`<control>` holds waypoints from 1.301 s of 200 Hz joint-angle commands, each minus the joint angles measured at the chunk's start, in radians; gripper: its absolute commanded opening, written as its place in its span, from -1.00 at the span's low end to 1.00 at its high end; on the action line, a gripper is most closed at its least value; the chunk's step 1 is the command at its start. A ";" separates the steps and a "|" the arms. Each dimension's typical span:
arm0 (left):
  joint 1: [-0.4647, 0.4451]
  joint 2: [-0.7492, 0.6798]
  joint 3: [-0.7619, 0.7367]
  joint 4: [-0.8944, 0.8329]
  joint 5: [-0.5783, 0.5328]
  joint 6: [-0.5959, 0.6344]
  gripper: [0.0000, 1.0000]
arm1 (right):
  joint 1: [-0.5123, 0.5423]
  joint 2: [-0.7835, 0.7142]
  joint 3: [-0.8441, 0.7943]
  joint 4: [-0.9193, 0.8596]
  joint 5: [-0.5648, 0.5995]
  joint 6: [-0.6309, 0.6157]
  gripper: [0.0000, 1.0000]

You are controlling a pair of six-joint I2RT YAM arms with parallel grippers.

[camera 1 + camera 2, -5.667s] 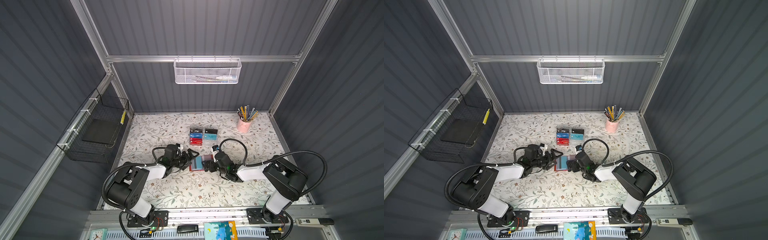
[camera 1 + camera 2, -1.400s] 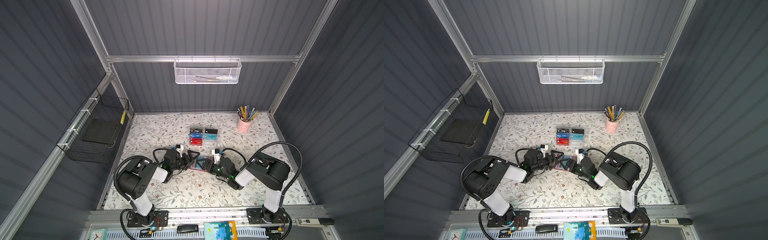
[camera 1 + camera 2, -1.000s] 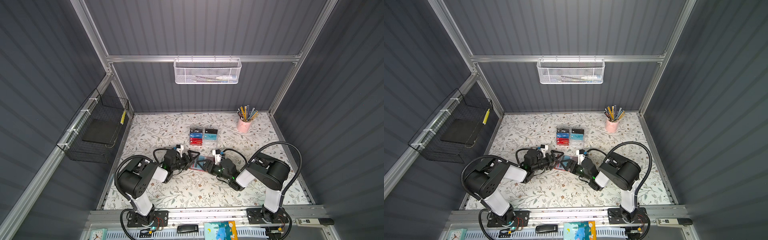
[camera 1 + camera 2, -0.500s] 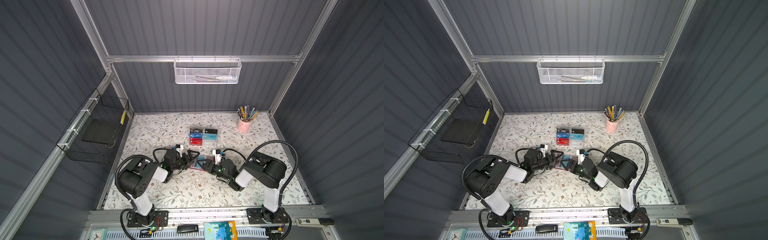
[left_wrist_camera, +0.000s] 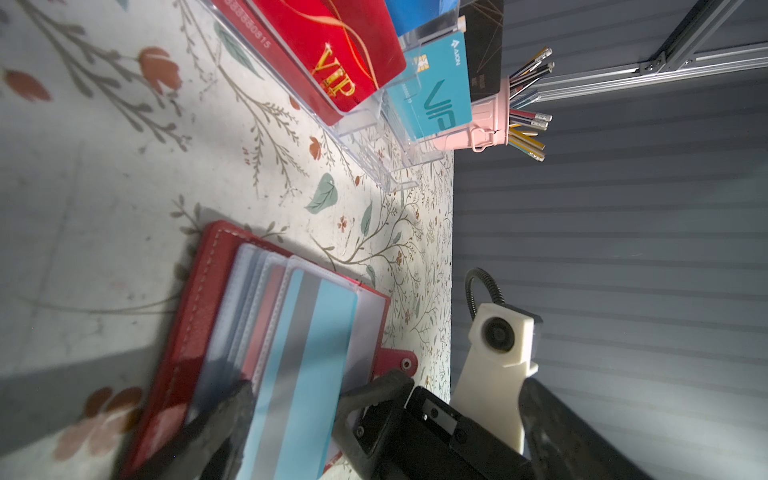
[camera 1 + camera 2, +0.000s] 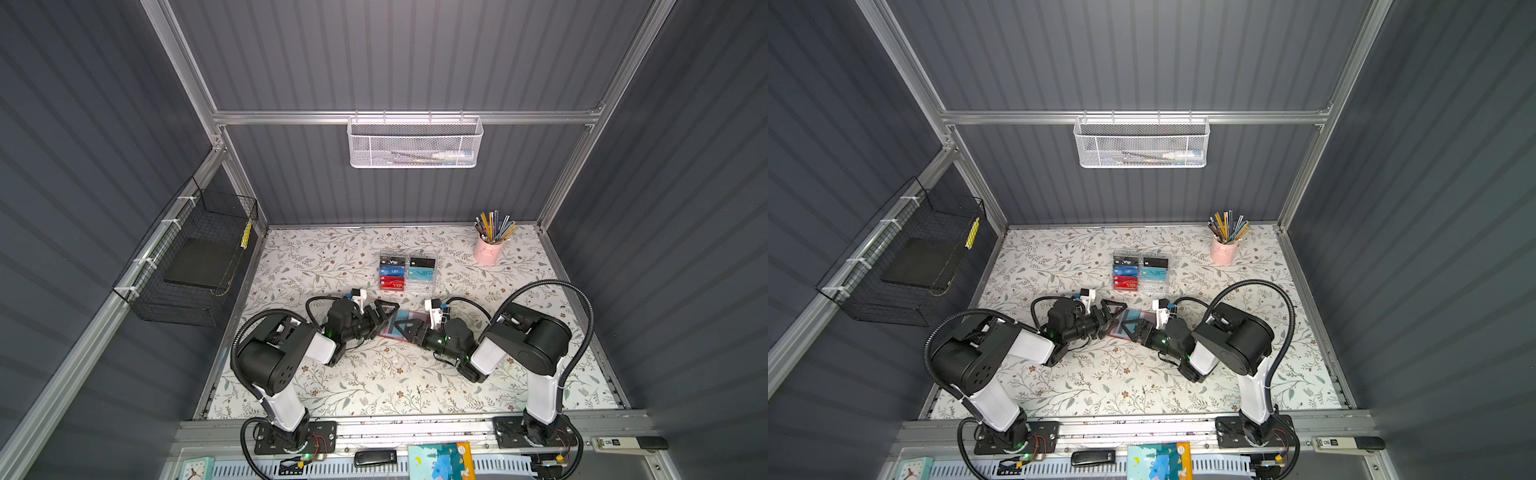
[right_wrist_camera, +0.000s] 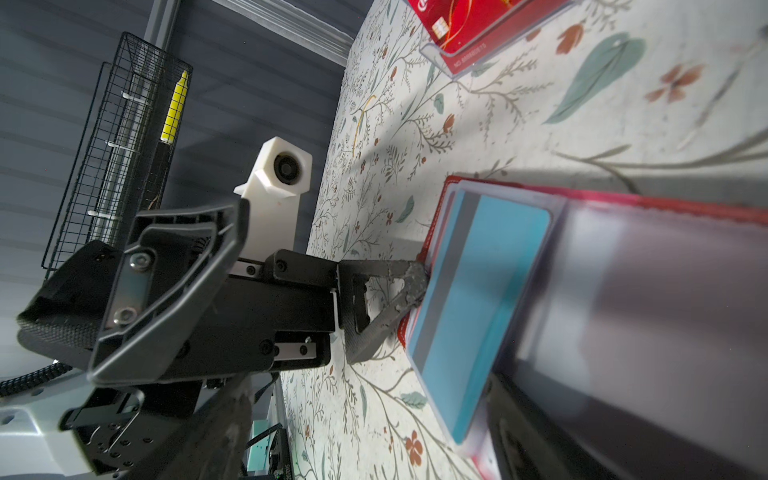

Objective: Take the credit cards out of the card holder

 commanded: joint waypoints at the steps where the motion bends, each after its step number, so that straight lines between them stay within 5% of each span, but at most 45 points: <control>1: -0.011 0.050 -0.043 -0.167 0.009 -0.015 1.00 | 0.014 -0.009 0.029 0.073 -0.068 -0.030 0.73; 156: -0.011 0.051 -0.054 -0.148 0.012 -0.023 1.00 | 0.013 0.006 0.077 0.029 -0.090 -0.028 0.64; 260: -0.017 0.055 -0.073 -0.110 0.010 -0.050 1.00 | 0.001 0.012 0.087 -0.034 0.030 0.012 0.51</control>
